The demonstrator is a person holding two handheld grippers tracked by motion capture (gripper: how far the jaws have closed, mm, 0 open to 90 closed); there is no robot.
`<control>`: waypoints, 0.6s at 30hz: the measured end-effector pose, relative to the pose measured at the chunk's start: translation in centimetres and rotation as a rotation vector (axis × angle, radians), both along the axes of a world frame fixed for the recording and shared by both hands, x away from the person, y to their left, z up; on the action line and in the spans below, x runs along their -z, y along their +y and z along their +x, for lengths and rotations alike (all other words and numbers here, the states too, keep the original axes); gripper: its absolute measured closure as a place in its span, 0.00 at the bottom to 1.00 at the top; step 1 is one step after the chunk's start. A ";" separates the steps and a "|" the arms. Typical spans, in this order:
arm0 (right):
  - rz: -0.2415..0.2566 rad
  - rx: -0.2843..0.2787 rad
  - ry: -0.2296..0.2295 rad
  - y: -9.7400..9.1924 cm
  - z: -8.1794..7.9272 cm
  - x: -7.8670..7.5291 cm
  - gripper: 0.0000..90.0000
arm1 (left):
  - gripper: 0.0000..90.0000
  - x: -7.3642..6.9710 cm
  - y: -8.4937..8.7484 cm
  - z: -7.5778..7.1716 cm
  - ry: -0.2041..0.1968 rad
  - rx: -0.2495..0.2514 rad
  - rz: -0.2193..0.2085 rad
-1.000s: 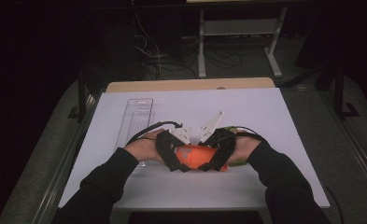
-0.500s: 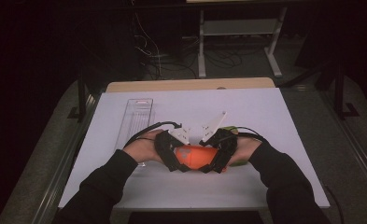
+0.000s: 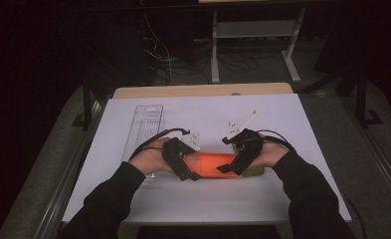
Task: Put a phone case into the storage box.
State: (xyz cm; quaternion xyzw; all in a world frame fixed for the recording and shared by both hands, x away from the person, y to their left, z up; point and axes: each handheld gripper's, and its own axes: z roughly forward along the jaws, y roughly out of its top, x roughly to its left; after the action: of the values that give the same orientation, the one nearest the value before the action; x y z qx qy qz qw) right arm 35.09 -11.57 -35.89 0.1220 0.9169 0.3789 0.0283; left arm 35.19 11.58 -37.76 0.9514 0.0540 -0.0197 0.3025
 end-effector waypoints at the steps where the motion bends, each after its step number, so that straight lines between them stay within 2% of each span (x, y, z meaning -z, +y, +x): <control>1: 0.007 0.031 0.001 -0.5 0.1 -0.1 0.00 | 0.17 0.1 0.2 0.0 -0.005 -0.033 0.003; 2: 0.007 0.031 0.001 -0.5 0.1 -0.1 0.00 | 0.17 0.1 0.2 0.0 -0.005 -0.033 0.003; 3: 0.020 0.057 -0.005 -0.9 0.1 -0.1 0.00 | 0.17 0.1 0.3 0.1 -0.002 -0.042 0.004; 4: 0.021 0.073 -0.003 -1.1 0.2 -0.2 0.00 | 0.17 0.3 0.5 0.2 0.004 -0.077 -0.002; 5: 0.027 0.089 0.000 -1.3 0.2 -0.2 0.00 | 0.17 0.3 0.5 0.2 0.004 -0.077 -0.002; 6: 0.027 0.089 0.000 -1.3 0.2 -0.2 0.00 | 0.17 0.4 0.6 0.2 0.010 -0.099 -0.010; 8: 0.034 0.129 0.003 -1.8 0.3 -0.2 0.00 | 0.17 0.4 0.8 0.2 0.005 -0.133 -0.011; 10: 0.041 0.186 0.032 -2.2 0.1 -0.2 0.00 | 0.17 0.4 1.0 0.2 -0.002 -0.181 -0.007; 11: 0.041 0.186 0.032 -2.2 0.1 -0.2 0.00 | 0.17 0.4 1.0 0.2 -0.002 -0.181 -0.007; 12: 0.044 0.213 0.032 -2.6 0.1 -0.1 0.00 | 0.17 0.5 1.1 0.2 -0.005 -0.198 -0.006; 13: 0.044 0.213 0.032 -2.6 0.1 -0.1 0.00 | 0.17 0.5 1.2 0.1 -0.010 -0.212 -0.002; 14: 0.059 0.243 0.056 -2.6 0.0 -0.1 0.00 | 0.17 0.5 1.2 0.1 -0.011 -0.222 0.000; 16: 0.062 0.287 0.049 -3.0 -0.1 0.1 0.00 | 0.17 0.6 1.3 0.1 -0.019 -0.252 -0.004; 18: 0.062 0.297 0.033 -3.2 -0.1 0.2 0.00 | 0.17 0.6 1.5 0.2 -0.023 -0.273 -0.007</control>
State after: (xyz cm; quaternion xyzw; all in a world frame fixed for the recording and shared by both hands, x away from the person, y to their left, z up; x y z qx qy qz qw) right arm 34.97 -14.76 -36.12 0.2634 0.8770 0.3966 0.0650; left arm 35.35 13.07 -38.32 0.9343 0.1796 0.0322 0.3062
